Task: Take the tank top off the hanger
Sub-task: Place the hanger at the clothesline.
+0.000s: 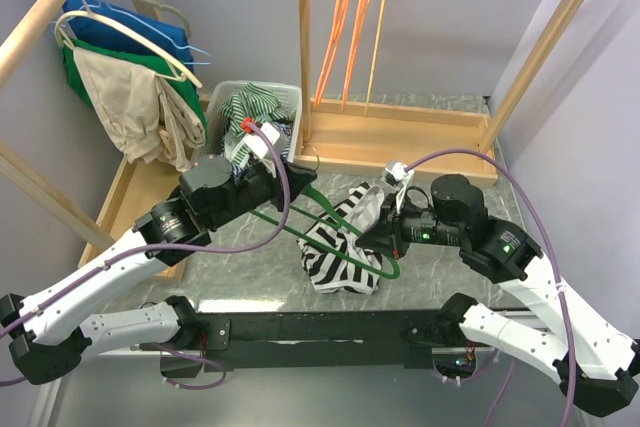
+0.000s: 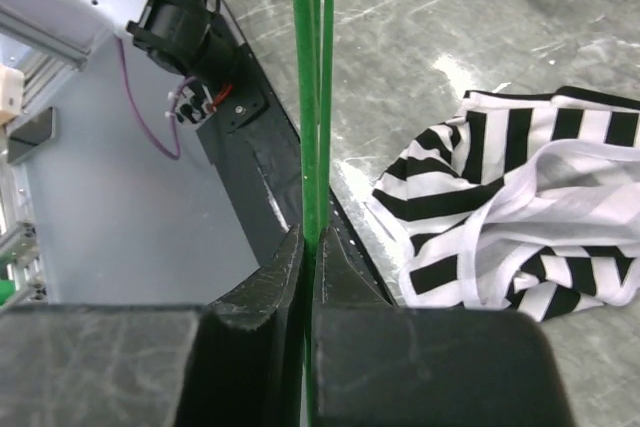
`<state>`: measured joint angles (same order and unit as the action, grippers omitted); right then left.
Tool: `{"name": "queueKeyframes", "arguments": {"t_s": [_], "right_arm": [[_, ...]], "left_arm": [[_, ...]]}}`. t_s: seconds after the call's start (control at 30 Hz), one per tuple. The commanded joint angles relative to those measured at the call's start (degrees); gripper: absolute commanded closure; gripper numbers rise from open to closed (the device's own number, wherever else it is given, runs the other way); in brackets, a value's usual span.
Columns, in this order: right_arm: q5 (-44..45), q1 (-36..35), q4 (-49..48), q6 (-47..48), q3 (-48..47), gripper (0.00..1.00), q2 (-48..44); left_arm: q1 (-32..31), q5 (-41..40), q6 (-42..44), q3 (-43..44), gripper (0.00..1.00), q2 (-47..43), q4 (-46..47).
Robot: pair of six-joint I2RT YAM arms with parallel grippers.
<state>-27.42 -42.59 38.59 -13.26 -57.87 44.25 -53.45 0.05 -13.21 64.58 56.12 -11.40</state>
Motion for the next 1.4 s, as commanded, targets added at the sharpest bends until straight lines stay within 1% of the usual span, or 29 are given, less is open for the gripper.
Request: {"name": "queueKeyframes", "arguments": {"t_s": [0.0,0.07,0.17,0.2,0.23,0.27,0.3,0.37,0.4,0.43,0.5,0.57,0.6,0.77,0.83,0.87,1.0,1.03,1.2,1.27,1.3,1.37], "right_arm": [[1.75,0.05,-0.36,-0.63,-2.25,1.00,-0.30],[3.24,0.14,-0.09,-0.98,-2.34,1.00,-0.74],[5.27,0.14,0.35,-1.86,-2.52,1.00,-1.70],[6.75,0.14,0.43,-2.73,-2.51,1.00,-1.97],[7.72,0.05,0.78,-3.26,-2.51,1.00,-2.50],[8.78,0.14,1.05,-3.70,-2.43,1.00,-2.68],[10.44,0.05,1.40,-4.40,-2.25,1.00,-2.94],[12.21,0.05,2.02,-5.37,-1.81,1.00,-3.64],[14.91,0.05,2.28,-6.33,-1.38,1.00,-3.73],[16.42,0.14,3.32,-6.87,-1.29,1.00,-4.08],[20.19,0.14,4.99,-8.01,-0.85,1.00,-4.43],[22.49,0.22,6.40,-8.80,-0.93,1.00,-4.44],[23.63,0.22,8.24,-9.76,-1.19,1.00,-4.35],[32.68,0.14,14.75,-13.02,-2.95,1.00,-3.03],[36.28,0.22,17.48,-14.60,-4.53,1.00,-2.68],[40.56,0.31,18.44,-15.30,-5.32,1.00,-2.42],[48.14,0.84,21.09,-16.98,-12.33,1.00,0.30],[49.12,1.01,20.74,-16.72,-13.58,1.00,1.70],[53.69,2.24,18.28,-13.56,-23.40,1.00,6.63],[54.05,4.09,16.78,-11.89,-26.49,1.00,9.35],[53.96,4.79,16.70,-10.23,-29.99,1.00,10.67],[52.65,6.98,16.26,-8.55,-33.35,1.00,14.45]], "left_arm": [[0.10,-1.45,-0.94,0.29,0.99,-0.40,3.58],[0.19,-1.55,-0.94,0.55,0.99,-0.22,3.49],[0.10,-2.34,-1.11,0.81,0.84,0.04,2.87],[0.10,-2.43,-1.11,0.73,0.61,0.04,2.87],[0.10,-2.69,-1.20,0.64,0.54,-0.22,2.87],[0.10,-2.95,-1.29,0.64,0.51,-0.31,2.79],[0.19,-3.30,-1.46,0.55,0.39,-0.39,2.61],[0.10,-4.71,-1.64,0.20,0.30,-0.92,2.52],[0.10,-5.32,-1.82,-0.15,0.18,-1.18,2.26],[0.10,-5.85,-2.08,-0.24,0.11,-1.71,2.00],[0.10,-7.96,-2.43,-0.94,0.04,-2.41,1.73],[0.10,-9.62,-2.78,-1.38,0.01,-3.64,1.38],[0.10,-10.16,-2.87,-1.82,0.04,-3.91,1.12],[0.19,-12.88,-3.57,-2.17,0.04,-5.05,-1.43],[0.10,-13.76,-3.92,-2.35,0.04,-4.88,-2.05],[0.10,-13.94,-4.01,-2.35,0.04,-4.79,-2.48],[0.10,-16.75,-5.59,-2.53,0.04,-3.91,-3.45],[0.19,-18.06,-6.55,-2.53,0.04,-3.13,-3.89],[0.19,-17.64,-9.11,-3.23,0.04,0.04,-5.48],[0.10,-16.67,-10.60,-4.02,0.04,0.75,-4.78],[0.10,-16.23,-10.95,-4.89,0.04,0.83,-4.43],[0.10,-15.61,-11.92,-5.86,0.04,0.57,-3.02]]}}
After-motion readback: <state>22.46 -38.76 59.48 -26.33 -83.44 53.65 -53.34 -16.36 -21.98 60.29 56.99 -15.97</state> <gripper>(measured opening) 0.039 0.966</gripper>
